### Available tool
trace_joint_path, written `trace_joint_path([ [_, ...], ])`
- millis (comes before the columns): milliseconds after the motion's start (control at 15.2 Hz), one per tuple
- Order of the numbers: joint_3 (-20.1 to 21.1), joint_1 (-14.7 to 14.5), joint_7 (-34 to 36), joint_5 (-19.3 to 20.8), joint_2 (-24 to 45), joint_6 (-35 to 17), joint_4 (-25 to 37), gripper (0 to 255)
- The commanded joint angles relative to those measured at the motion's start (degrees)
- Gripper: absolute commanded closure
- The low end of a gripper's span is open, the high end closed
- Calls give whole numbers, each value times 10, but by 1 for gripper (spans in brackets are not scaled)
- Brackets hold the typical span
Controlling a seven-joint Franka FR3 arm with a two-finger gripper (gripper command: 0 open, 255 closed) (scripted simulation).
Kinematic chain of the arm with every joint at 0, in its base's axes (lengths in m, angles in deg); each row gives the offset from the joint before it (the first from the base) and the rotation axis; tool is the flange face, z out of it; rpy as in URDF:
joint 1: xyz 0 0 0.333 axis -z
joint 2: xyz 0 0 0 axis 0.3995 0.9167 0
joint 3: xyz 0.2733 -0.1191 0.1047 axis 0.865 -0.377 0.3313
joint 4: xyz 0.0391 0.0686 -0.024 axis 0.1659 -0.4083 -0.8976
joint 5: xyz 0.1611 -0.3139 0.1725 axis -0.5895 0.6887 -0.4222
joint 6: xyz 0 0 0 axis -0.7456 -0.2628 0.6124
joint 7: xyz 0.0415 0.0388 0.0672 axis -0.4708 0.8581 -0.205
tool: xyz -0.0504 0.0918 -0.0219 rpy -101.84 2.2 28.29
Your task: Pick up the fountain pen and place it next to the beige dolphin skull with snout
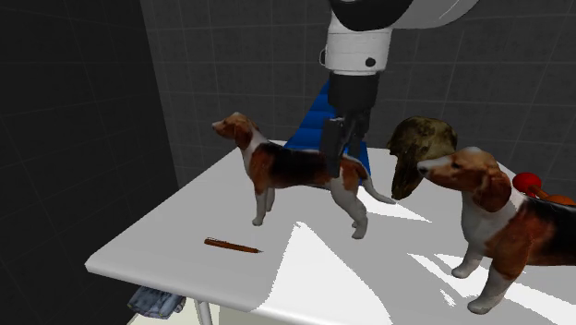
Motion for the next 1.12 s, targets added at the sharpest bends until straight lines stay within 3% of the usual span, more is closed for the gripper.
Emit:
trace_joint_path([
  [0,13,-18,-7,-50,50,-23,14,0],
  [66,14,-27,-9,-45,68,-28,26,0],
  [132,7,-15,1,151,32,-22,11,0],
  [1056,62,-92,45,151,248,35,195,0],
])
